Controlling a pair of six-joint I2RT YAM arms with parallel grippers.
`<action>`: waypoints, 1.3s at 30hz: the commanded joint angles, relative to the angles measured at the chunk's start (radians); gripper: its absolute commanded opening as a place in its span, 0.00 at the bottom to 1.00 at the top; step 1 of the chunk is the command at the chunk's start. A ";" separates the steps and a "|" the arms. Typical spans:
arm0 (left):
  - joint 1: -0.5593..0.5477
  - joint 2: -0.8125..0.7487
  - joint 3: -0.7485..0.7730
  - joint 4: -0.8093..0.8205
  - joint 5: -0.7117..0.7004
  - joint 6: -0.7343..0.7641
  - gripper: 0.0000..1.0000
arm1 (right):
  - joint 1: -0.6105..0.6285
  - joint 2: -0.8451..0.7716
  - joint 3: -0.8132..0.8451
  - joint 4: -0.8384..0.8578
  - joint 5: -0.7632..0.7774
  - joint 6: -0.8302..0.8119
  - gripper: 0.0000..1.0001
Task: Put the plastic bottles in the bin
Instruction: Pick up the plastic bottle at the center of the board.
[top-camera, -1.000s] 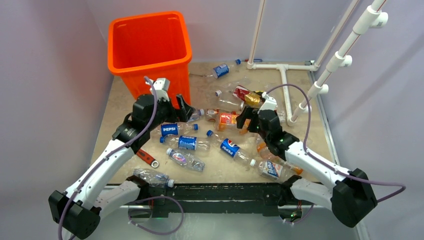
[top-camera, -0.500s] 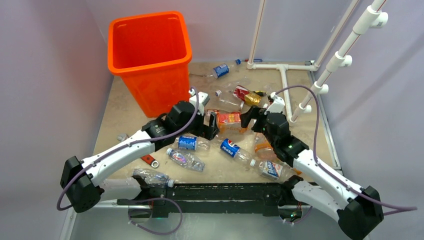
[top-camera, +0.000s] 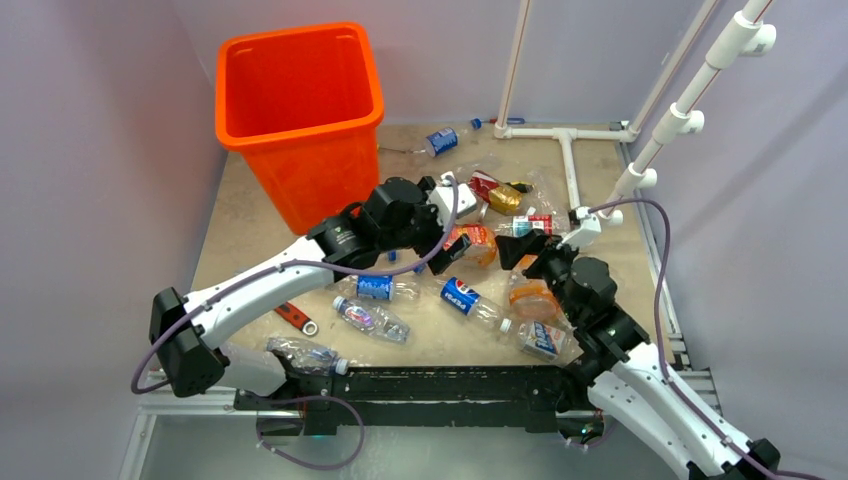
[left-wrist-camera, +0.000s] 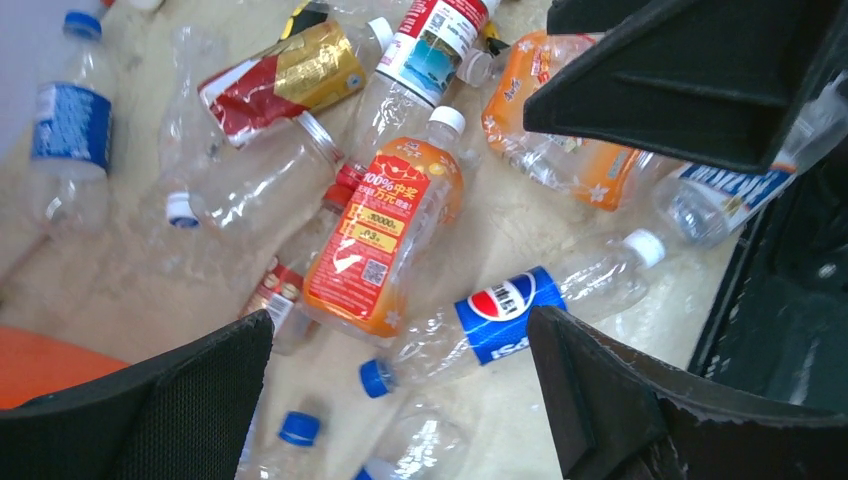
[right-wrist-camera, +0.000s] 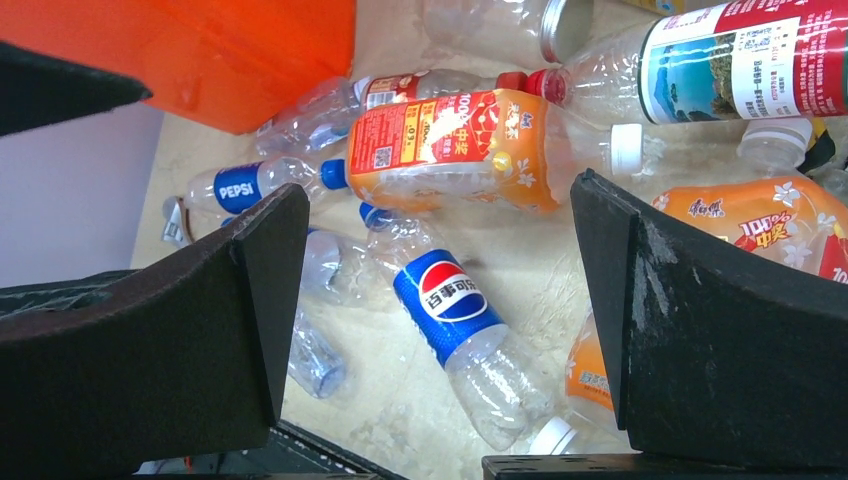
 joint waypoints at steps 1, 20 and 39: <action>-0.009 0.052 0.067 -0.070 0.074 0.302 0.99 | -0.001 -0.052 -0.010 -0.027 -0.020 -0.012 0.99; -0.025 0.455 0.313 -0.164 -0.052 0.644 0.95 | -0.001 -0.169 -0.022 -0.081 -0.001 0.012 0.99; 0.024 0.619 0.350 -0.124 0.041 0.615 0.74 | 0.000 -0.350 -0.035 -0.075 -0.018 0.025 0.99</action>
